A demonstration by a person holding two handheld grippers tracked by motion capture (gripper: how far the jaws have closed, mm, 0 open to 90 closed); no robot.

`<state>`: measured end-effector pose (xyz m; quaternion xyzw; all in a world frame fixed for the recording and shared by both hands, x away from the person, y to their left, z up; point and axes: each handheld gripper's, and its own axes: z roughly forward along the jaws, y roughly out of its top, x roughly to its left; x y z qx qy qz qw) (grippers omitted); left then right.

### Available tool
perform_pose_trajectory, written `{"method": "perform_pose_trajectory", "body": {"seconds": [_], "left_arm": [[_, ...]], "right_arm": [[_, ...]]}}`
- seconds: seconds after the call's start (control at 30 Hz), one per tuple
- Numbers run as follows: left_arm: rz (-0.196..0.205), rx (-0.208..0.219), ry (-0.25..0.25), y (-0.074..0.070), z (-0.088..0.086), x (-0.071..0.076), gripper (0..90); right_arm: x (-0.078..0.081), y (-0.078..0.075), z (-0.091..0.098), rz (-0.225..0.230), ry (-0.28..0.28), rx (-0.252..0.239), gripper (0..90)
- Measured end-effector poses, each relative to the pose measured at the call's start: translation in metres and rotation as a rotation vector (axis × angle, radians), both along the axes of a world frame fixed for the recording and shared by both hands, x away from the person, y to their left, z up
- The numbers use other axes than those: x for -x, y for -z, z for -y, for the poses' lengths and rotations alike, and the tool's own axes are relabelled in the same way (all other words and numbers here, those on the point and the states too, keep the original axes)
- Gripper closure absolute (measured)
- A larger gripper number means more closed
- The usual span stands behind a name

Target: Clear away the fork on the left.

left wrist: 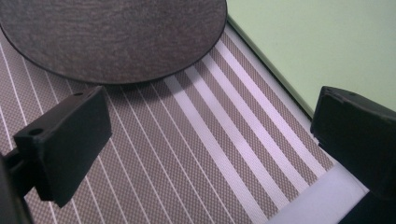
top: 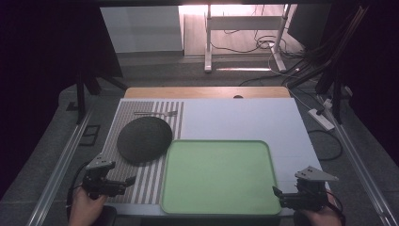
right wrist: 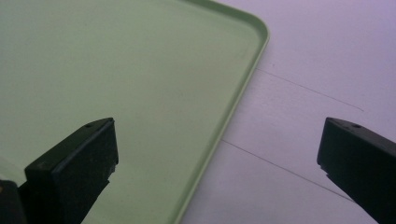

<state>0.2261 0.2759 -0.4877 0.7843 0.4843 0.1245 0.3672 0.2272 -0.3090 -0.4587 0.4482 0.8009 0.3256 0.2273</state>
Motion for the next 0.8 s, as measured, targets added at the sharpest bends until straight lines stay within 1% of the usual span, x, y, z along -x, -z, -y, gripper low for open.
{"method": "perform_pose_trajectory", "body": {"seconds": [0.13,0.23,0.37,0.5,0.57,0.6,0.67,0.7,0.8], "left_arm": [[0.006,-0.002,0.002,-0.001,0.0,-0.002,0.0],[0.002,0.006,0.005,0.0,0.0,-0.005,0.5],[-0.002,0.003,0.004,0.001,0.0,-0.009,0.8],[-0.004,-0.009,0.006,0.002,0.001,-0.015,0.8],[0.002,-0.019,0.01,0.002,0.001,-0.021,0.6],[0.002,-0.019,0.01,0.002,0.001,-0.021,0.4],[0.003,0.001,0.014,0.003,-0.001,-0.027,0.4],[0.003,0.001,0.014,0.003,-0.001,-0.027,0.4],[-0.011,-0.003,0.008,0.004,-0.002,-0.035,0.4]], "right_arm": [[0.0,0.0,0.0,0.001,0.001,-0.003,0.0],[0.0,0.0,0.0,0.001,0.001,-0.002,0.0],[0.0,0.0,0.0,-0.001,0.0,0.0,0.0],[0.0,0.0,0.0,-0.003,0.0,-0.001,0.0],[-0.001,0.0,0.0,-0.007,-0.002,0.002,0.0],[-0.001,0.0,0.0,-0.007,-0.002,0.002,0.0],[-0.001,0.0,0.0,-0.009,-0.002,0.003,0.0],[-0.001,0.0,0.0,-0.009,-0.002,0.003,0.0],[-0.001,0.0,0.0,-0.01,-0.002,0.003,0.0]]}}
